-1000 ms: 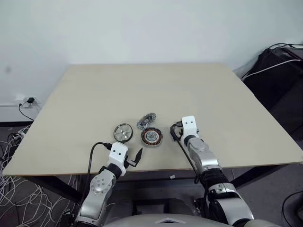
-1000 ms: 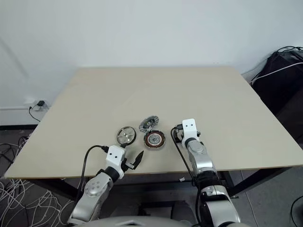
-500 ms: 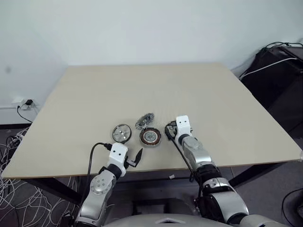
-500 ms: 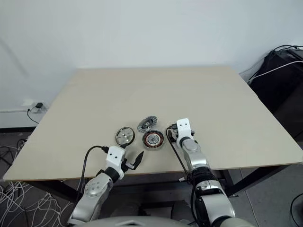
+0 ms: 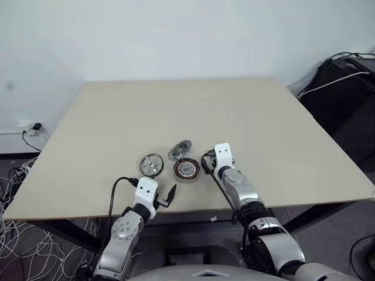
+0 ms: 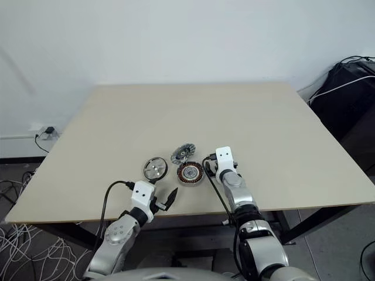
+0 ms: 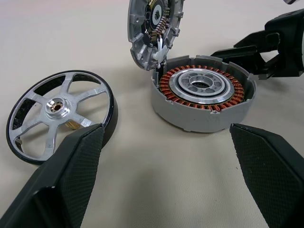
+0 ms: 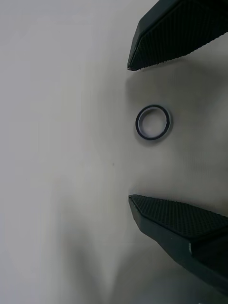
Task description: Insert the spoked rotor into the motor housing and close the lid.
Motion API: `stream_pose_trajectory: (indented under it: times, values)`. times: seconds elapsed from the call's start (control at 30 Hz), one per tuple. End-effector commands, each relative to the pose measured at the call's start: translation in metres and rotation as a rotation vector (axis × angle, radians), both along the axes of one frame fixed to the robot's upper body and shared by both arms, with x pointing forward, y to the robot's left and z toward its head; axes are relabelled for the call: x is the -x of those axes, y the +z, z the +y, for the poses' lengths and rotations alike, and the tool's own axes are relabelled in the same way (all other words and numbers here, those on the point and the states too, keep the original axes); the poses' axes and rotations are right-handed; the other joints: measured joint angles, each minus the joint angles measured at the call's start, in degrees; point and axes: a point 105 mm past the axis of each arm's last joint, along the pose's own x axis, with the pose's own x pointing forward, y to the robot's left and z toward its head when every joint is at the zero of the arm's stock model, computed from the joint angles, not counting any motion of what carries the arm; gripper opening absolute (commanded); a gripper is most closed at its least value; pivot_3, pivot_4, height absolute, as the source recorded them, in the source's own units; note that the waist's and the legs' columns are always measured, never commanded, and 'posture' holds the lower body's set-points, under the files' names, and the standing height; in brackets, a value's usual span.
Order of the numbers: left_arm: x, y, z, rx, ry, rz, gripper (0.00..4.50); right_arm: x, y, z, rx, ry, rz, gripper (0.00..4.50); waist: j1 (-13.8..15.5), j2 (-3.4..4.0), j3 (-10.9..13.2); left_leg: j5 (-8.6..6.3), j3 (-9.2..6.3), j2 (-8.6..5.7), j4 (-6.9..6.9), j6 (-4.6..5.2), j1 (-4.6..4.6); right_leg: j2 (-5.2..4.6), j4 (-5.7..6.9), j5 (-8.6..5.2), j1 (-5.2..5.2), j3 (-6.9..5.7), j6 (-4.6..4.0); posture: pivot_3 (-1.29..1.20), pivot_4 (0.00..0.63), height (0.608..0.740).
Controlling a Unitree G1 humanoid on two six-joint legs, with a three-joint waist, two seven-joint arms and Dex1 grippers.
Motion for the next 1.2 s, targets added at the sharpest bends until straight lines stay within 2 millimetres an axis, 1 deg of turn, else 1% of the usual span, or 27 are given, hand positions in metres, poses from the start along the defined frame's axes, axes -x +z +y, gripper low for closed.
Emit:
stream_pose_trajectory:
  times: [0.03,0.37,0.5,0.67,0.8,0.93,1.13,1.2]
  values:
    - [-0.005,0.015,-0.004,0.013,-0.008,-0.055,4.47,-0.006,0.01,-0.002,-0.031,-0.017,-0.027,4.5,-0.03,0.01,0.0,0.0,0.0,0.0,0.0,0.0,0.0,0.0,0.0,0.0,0.0,0.0,0.0,0.0,0.0,0.74]
    - [-0.006,0.015,-0.004,0.015,-0.008,-0.056,4.47,-0.006,0.01,0.006,-0.037,0.012,-0.022,4.5,-0.04,0.14,-0.09,0.0,0.0,0.0,-0.01,0.0,0.0,0.0,0.0,0.0,0.0,0.0,0.0,0.0,0.0,0.74]
    - [-0.006,0.015,-0.004,0.015,-0.006,-0.056,4.5,-0.006,0.011,0.009,-0.036,0.022,-0.023,3.65,-0.05,0.16,-0.11,0.0,0.0,0.0,-0.02,0.0,0.0,0.0,0.0,0.0,-0.01,0.0,-0.01,0.0,0.0,0.74]
    - [-0.005,0.015,-0.004,0.016,-0.007,-0.055,4.5,-0.005,0.011,0.009,-0.032,0.025,-0.023,1.95,0.01,0.18,-0.12,0.0,0.0,0.0,-0.02,0.0,0.0,-0.02,0.0,0.0,0.0,0.0,-0.01,0.0,0.0,0.74]
    - [-0.005,0.015,-0.005,0.016,-0.011,-0.054,4.5,-0.004,0.01,0.009,-0.034,0.025,-0.023,0.7,0.02,0.19,-0.13,0.0,0.0,0.0,-0.02,0.0,0.0,-0.02,0.0,0.0,0.0,0.0,-0.01,0.0,0.0,0.74]
    - [-0.005,0.015,-0.006,0.016,-0.013,-0.054,4.5,-0.001,0.013,0.01,-0.026,0.038,-0.037,0.68,0.06,0.19,-0.13,0.0,0.0,-0.01,-0.02,0.0,0.0,-0.03,0.0,0.0,0.0,0.0,-0.01,0.0,0.0,0.74]
    - [-0.004,0.014,-0.005,0.019,-0.008,-0.052,4.5,0.009,0.04,0.025,-0.025,0.158,-0.134,0.68,0.08,0.19,-0.12,0.0,0.0,-0.01,-0.07,0.01,-0.02,-0.05,-0.01,-0.02,-0.05,0.0,-0.04,0.0,0.0,0.74]
    - [-0.004,0.014,-0.006,0.021,-0.006,-0.051,4.5,0.017,0.049,0.036,-0.042,0.213,-0.157,0.68,0.12,0.19,-0.12,0.0,0.0,0.0,-0.07,0.01,-0.02,-0.05,-0.01,-0.02,-0.05,0.0,-0.04,0.0,0.0,0.74]
